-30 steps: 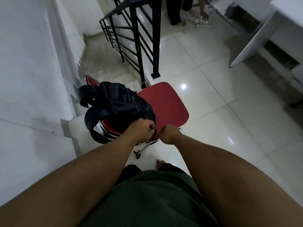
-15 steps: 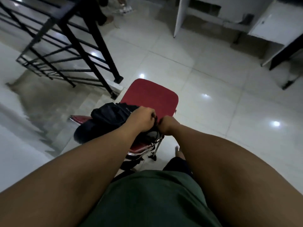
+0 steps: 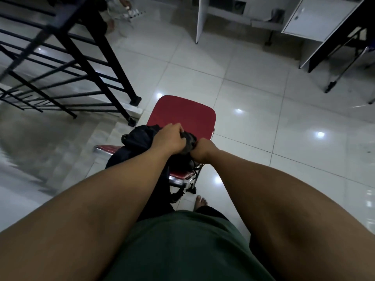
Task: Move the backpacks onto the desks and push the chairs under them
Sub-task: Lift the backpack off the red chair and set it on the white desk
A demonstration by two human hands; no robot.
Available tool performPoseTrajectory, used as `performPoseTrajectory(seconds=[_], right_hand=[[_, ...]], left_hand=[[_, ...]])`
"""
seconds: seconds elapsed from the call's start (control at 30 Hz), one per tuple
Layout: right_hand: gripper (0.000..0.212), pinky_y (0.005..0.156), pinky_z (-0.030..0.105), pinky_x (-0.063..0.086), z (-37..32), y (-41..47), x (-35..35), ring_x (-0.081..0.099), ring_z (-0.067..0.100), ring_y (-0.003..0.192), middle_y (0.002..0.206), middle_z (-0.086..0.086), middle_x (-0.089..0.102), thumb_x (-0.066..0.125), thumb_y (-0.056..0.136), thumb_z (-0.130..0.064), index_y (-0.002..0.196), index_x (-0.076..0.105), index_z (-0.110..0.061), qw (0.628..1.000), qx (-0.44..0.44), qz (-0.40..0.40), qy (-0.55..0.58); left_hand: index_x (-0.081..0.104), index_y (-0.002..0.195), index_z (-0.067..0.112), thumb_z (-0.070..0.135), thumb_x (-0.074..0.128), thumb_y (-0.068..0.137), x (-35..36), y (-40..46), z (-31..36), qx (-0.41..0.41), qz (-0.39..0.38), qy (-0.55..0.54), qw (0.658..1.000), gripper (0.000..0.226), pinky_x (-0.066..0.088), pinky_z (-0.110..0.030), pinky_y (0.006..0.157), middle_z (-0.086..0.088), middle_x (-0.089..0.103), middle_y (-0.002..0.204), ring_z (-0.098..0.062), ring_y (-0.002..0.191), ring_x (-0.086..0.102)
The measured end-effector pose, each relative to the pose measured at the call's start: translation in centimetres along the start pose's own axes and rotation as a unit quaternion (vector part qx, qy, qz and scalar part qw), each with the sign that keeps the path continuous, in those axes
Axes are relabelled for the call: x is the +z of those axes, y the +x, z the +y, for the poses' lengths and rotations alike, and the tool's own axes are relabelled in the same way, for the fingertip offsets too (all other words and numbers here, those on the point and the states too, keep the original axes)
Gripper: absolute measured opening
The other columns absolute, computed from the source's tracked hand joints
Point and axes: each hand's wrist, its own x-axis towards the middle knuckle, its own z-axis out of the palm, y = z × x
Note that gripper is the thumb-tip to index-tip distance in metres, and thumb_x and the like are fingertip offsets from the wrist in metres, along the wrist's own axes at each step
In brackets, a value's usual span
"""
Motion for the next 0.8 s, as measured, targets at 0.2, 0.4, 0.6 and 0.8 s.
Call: performPoseTrajectory(seconds=[0.2, 0.4, 0.6, 0.8], right_hand=[[0.017, 0.068, 0.033, 0.049, -1.7, 0.3, 1.2, 0.061, 0.029, 0.083, 0.094, 0.013, 0.064, 0.057, 0.090, -0.021, 0.098, 0.064, -0.007, 0.996, 0.057, 0.038, 0.065], [0.016, 0.068, 0.032, 0.047, -3.7, 0.2, 3.0, 0.058, 0.027, 0.079, 0.097, 0.011, 0.062, 0.057, 0.090, -0.023, 0.101, 0.059, -0.012, 0.978, 0.148, 0.088, 0.120], [0.038, 0.079, 0.034, 0.044, -6.4, -0.4, 5.5, 0.062, 0.033, 0.106, 0.118, 0.012, 0.061, 0.056, 0.086, -0.025, 0.120, 0.053, -0.011, 0.920, 0.264, 0.206, 0.203], [0.038, 0.075, 0.032, 0.044, -7.1, -0.8, 6.4, 0.063, 0.033, 0.100, 0.114, 0.013, 0.065, 0.049, 0.091, -0.036, 0.112, 0.061, -0.008, 0.902, 0.292, 0.219, 0.229]], left_hand=[[0.061, 0.118, 0.023, 0.037, 0.066, 0.085, -1.0, 0.4, -2.3, 0.077, -0.035, -0.015, 0.996, 0.036, 0.050, -0.037, 0.094, -0.001, 0.062, 0.123, -0.022, 0.112, 0.058], [0.060, 0.123, 0.028, 0.044, 0.066, 0.085, -3.3, 1.2, -4.9, 0.152, -0.123, -0.046, 0.980, 0.042, 0.050, -0.037, 0.097, 0.002, 0.065, 0.123, -0.018, 0.108, 0.061], [0.059, 0.115, 0.028, 0.066, 0.060, 0.081, -4.7, 0.8, -9.9, 0.178, -0.172, -0.054, 0.967, 0.051, 0.048, -0.026, 0.083, 0.006, 0.065, 0.115, -0.010, 0.098, 0.061], [0.063, 0.118, 0.030, 0.087, 0.048, 0.068, -5.3, -0.2, -11.0, 0.262, -0.171, 0.000, 0.950, 0.078, 0.052, -0.033, 0.090, 0.012, 0.067, 0.117, -0.009, 0.102, 0.063]])
